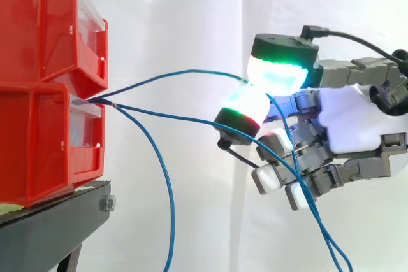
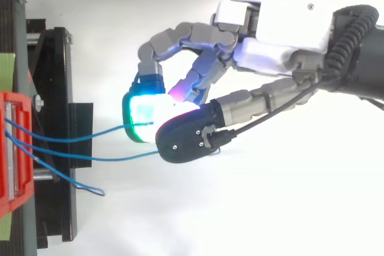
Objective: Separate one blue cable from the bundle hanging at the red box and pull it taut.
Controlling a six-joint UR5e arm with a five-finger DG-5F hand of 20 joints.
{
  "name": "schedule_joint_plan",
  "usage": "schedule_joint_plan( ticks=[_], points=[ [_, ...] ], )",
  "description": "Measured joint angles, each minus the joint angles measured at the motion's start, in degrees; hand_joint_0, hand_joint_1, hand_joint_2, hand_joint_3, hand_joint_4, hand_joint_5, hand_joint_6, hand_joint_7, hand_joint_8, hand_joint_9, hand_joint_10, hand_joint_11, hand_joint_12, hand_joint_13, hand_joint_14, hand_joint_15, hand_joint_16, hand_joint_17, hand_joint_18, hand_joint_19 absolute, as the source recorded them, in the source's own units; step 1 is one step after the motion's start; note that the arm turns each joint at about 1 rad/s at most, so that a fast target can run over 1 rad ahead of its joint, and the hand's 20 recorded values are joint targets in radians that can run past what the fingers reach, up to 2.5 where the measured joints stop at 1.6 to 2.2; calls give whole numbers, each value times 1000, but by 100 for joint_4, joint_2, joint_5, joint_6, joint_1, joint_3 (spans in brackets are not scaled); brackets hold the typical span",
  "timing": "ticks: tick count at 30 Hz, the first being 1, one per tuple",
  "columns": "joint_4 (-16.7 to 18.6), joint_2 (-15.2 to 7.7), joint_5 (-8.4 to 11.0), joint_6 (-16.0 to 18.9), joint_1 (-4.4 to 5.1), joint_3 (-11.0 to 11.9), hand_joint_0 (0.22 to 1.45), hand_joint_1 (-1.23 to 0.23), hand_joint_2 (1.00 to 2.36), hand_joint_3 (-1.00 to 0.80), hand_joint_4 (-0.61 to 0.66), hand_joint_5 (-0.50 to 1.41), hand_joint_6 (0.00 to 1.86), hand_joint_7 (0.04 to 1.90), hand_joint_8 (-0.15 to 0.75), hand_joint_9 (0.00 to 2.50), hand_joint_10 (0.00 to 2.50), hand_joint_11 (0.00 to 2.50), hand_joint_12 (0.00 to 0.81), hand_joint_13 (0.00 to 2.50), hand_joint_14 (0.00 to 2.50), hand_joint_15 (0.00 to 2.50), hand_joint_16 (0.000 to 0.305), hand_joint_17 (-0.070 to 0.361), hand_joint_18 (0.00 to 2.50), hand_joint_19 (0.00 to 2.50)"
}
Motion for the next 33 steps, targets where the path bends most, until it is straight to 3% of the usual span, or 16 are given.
schedule_joint_plan(
  ticks=[7,11,17,24,29,33],
  points=[
    [8,-10,250,1061,73,-2,634,-791,1020,62,1,-148,866,1290,366,976,18,931,401,866,17,488,50,113,993,463],
    [3,-9,303,1368,93,-3,634,-790,1021,58,5,-152,871,1264,359,972,17,921,398,853,15,479,50,113,988,469],
    [-7,-9,293,1211,117,-3,633,-788,1021,53,4,-153,871,1255,359,973,18,945,395,845,15,476,50,112,986,464],
    [-7,-8,279,908,120,-4,633,-783,1021,45,8,-155,872,1233,356,1089,16,1196,384,956,19,593,46,105,1043,494],
    [-2,-8,285,792,122,-3,634,-776,1022,42,13,-157,874,1213,346,1241,9,1580,382,1277,17,1330,47,105,1187,764],
    [-3,-8,296,763,121,-4,636,-773,1020,33,15,-157,876,1196,342,1221,107,1542,382,1350,5,1540,48,108,1216,809]
  ],
)
